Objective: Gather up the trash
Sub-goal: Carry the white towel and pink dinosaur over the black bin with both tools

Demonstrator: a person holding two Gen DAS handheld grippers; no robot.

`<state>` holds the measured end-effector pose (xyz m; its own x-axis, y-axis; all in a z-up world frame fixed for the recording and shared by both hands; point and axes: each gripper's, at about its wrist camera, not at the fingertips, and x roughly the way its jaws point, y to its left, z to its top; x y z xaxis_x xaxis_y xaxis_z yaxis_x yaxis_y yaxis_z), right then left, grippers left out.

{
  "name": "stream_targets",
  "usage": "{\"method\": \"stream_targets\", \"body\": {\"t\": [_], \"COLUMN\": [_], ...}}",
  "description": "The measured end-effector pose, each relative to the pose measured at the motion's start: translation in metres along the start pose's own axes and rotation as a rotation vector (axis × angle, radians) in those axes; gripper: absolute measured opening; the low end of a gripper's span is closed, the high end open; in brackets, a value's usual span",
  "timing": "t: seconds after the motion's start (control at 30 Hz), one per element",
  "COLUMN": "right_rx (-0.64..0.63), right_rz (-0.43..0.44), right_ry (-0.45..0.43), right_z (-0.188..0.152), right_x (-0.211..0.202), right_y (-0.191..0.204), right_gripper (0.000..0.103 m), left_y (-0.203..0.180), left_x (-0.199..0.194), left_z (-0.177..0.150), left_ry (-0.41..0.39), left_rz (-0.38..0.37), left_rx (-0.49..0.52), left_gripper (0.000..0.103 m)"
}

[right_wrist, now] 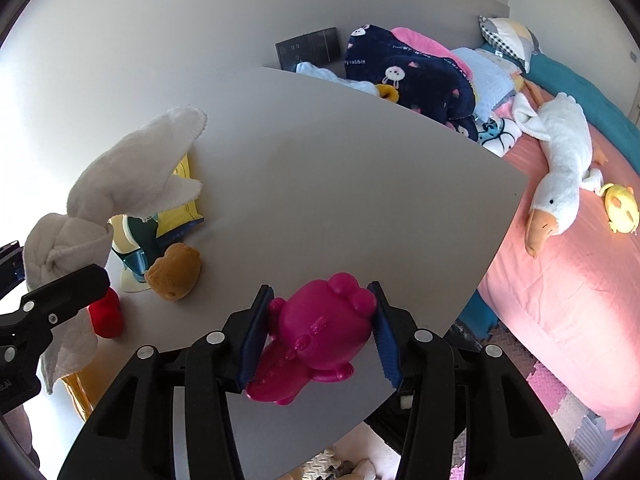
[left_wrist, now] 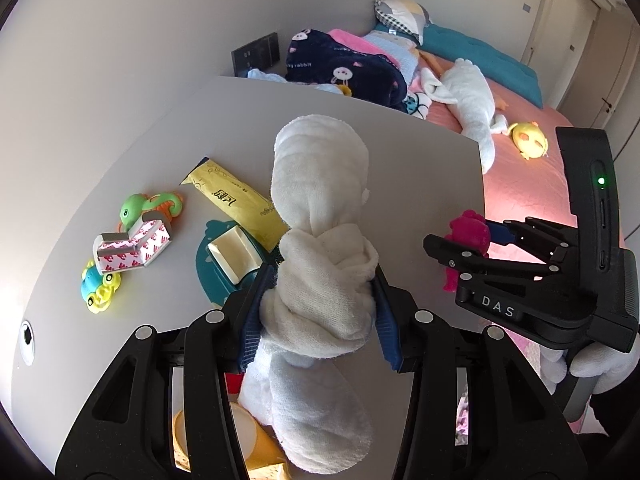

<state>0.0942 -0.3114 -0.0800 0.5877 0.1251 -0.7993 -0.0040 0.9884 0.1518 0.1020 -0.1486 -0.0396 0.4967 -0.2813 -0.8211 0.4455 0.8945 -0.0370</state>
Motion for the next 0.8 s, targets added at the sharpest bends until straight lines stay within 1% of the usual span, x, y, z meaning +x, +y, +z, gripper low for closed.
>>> {"method": "stream_targets", "body": {"t": [0.2, 0.4, 0.8], "right_rx": [0.006, 0.023, 0.059], "right_rz": [0.007, -0.004, -0.029], "right_ry": [-0.038, -0.077, -0.125], "right_z": [0.0, 0.0, -0.012], "right_x": [-0.024, -0.049, -0.083], "right_y": [-0.006, -0.019, -0.046], "right_gripper": [0.049, 0.049, 0.049], "left_y": [-0.015, -0.033, -0.068], "left_x": [-0.003, -0.003, -0.007], "left_z": [0.008, 0.015, 0.022], "left_ry": [-0.016, -0.03, -0.054], "left_rz": [-0.019, -0.041, -0.079], "left_rx": [0.023, 0.054, 0.115], "left_gripper": [0.047, 0.047, 0.047]}}
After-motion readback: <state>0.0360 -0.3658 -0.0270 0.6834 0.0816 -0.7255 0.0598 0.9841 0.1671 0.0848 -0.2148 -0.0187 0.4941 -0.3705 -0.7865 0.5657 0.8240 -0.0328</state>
